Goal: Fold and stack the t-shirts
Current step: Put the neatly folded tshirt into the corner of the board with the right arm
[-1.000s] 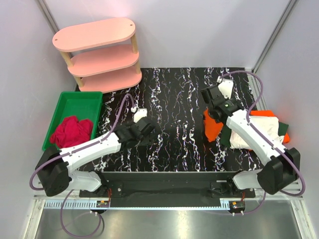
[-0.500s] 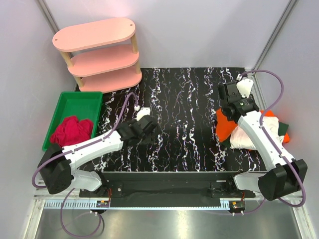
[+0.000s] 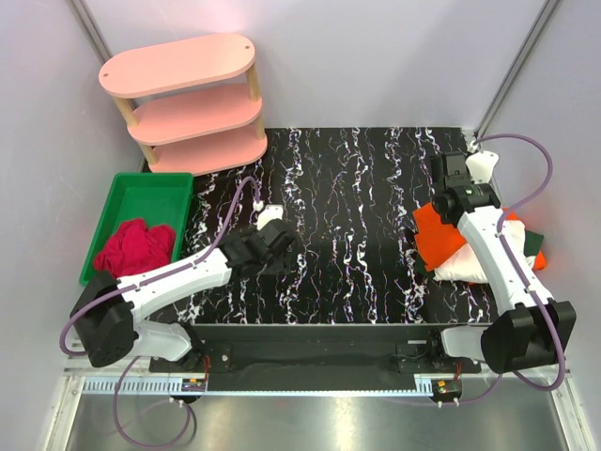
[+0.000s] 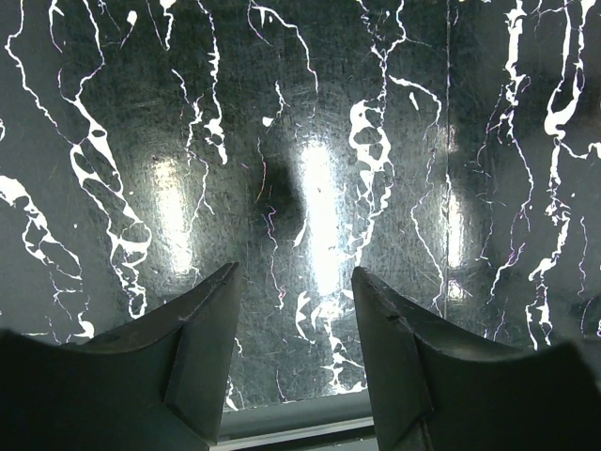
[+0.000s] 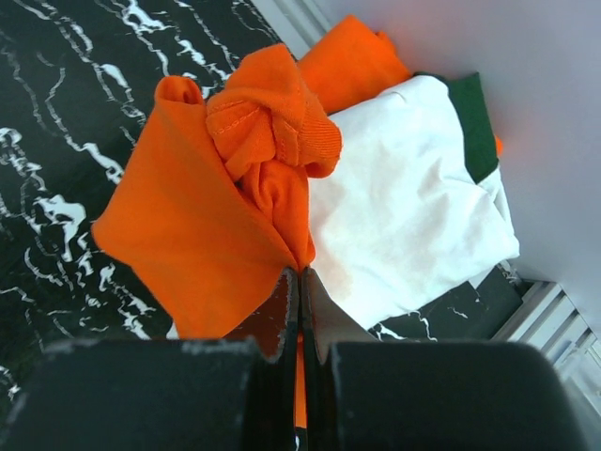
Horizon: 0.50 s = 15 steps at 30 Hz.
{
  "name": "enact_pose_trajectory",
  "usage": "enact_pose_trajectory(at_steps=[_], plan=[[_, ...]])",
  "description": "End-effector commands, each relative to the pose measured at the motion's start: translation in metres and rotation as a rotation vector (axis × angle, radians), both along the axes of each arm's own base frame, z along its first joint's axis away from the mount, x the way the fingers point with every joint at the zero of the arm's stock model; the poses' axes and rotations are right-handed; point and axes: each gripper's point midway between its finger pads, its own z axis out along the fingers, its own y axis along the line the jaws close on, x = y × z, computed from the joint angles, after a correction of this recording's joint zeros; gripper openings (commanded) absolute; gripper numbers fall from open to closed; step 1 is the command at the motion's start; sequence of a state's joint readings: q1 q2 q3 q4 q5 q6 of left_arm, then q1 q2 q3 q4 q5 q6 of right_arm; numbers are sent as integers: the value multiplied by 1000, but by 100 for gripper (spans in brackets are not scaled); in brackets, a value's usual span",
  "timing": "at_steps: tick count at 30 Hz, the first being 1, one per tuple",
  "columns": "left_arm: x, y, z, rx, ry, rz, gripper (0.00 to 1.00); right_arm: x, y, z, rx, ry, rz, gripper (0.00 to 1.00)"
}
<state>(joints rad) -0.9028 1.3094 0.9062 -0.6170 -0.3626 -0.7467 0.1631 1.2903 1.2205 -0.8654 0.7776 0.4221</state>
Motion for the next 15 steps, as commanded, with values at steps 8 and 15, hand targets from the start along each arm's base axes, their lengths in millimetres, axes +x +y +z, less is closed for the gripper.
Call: enact_pose_trajectory(at_steps=[8,15], plan=[[2,-13,7,-47,-22,-54,56,-32,-47,6,-62,-36,-182,0],[1,-15,8,-55,-22,-78,56,-45,-74,-1,-45,-22,-297,0]])
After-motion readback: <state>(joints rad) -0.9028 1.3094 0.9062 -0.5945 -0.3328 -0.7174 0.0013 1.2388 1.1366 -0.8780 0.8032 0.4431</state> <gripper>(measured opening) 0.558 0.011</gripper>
